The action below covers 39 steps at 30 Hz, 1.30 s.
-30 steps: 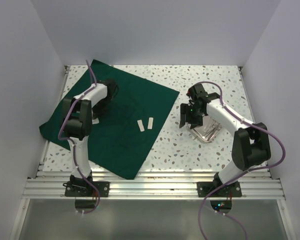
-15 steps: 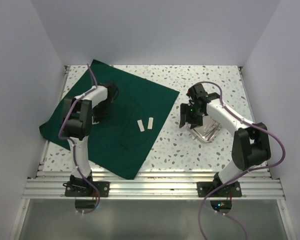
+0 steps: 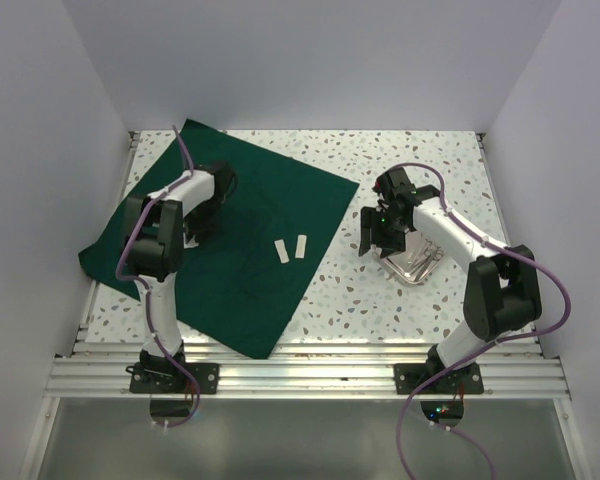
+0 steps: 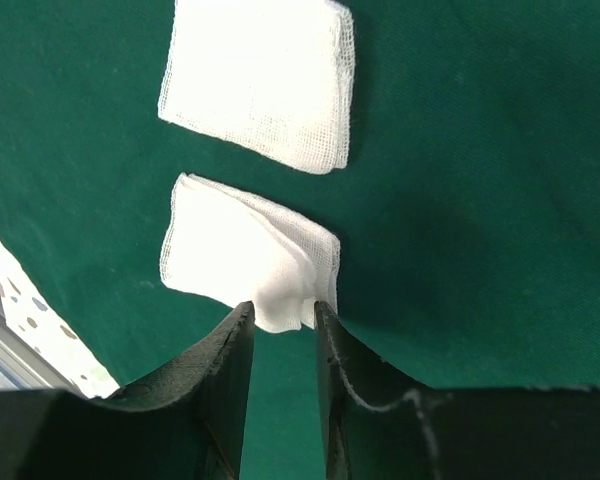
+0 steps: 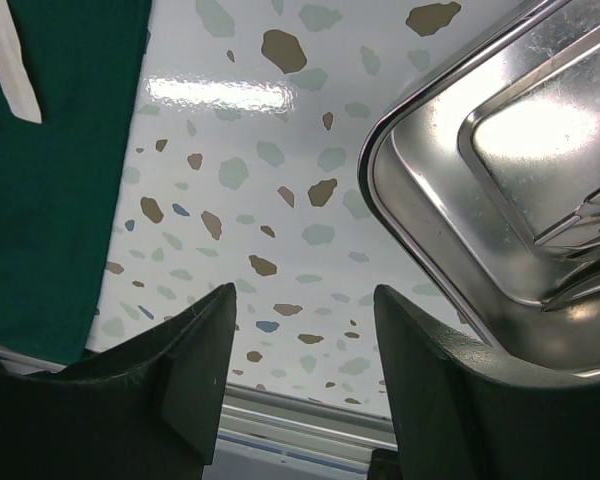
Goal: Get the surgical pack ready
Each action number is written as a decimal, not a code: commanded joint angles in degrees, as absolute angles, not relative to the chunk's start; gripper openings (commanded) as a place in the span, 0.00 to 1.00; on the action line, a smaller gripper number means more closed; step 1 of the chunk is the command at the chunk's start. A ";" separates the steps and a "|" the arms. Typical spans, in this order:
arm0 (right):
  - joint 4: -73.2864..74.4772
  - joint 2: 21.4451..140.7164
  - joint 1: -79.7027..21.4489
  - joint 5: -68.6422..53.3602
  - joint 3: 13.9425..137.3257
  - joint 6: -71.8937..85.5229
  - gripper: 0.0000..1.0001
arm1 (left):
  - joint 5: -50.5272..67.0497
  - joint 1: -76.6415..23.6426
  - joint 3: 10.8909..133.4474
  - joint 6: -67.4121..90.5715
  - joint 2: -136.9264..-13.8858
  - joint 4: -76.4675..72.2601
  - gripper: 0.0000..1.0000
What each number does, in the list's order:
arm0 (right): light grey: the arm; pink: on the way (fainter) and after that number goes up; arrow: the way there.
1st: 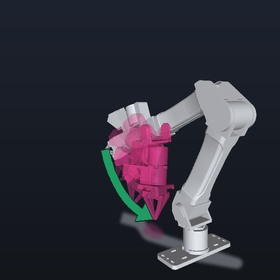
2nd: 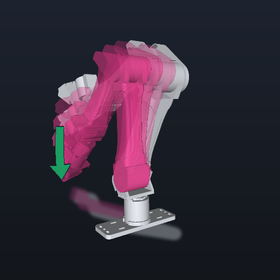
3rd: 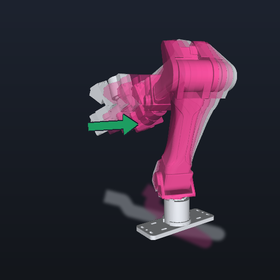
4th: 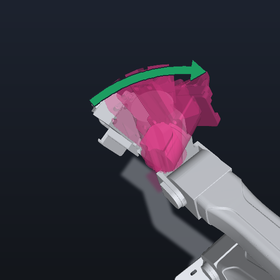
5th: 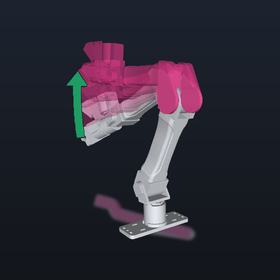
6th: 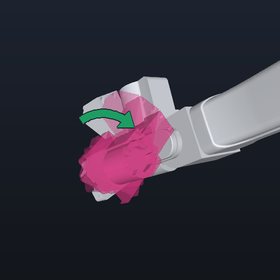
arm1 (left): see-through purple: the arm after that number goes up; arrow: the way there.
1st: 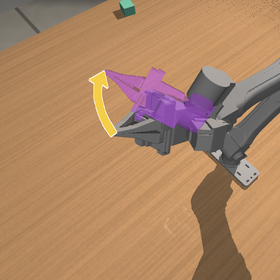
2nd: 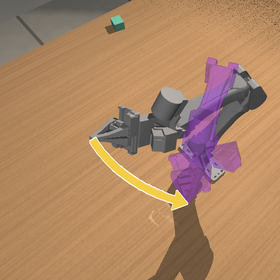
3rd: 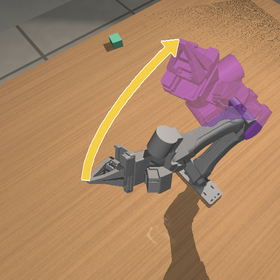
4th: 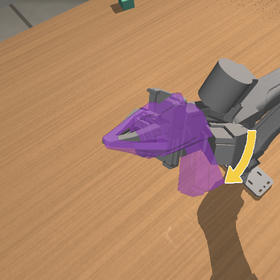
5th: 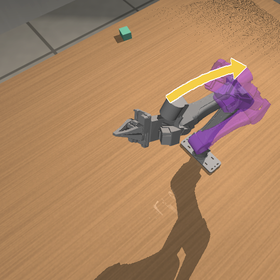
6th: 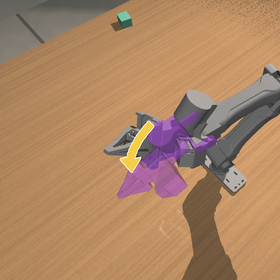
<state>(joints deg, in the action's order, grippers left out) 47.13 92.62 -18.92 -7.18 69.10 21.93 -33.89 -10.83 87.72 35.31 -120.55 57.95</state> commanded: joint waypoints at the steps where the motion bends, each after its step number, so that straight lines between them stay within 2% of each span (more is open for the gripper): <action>1: 45.97 92.64 -18.81 -8.44 69.17 21.01 0.61 | -34.01 -10.28 90.96 34.98 -118.74 56.95 0.35; 21: 45.88 93.25 -18.90 -8.88 69.17 21.01 0.61 | -33.31 -9.76 91.76 35.33 -122.52 56.60 0.37; 27: 45.97 93.34 -18.90 -9.05 69.26 20.92 0.61 | -33.49 -8.44 91.15 34.89 -122.96 56.16 0.34; 30: 45.97 93.51 -18.90 -9.05 69.26 20.92 0.61 | -33.05 -7.82 90.27 34.45 -122.35 55.20 0.31; 35: 45.97 93.69 -18.90 -9.14 69.35 20.92 0.61 | -31.82 -7.91 89.82 34.10 -122.17 53.97 0.21; 38: 46.23 93.69 -18.81 -8.97 69.52 20.92 0.61 | -31.29 -7.91 89.82 33.93 -122.17 53.79 0.12; 39: 46.23 93.60 -18.90 -8.70 69.70 20.83 0.61 | -31.03 -7.91 89.82 33.93 -121.91 53.70 0.06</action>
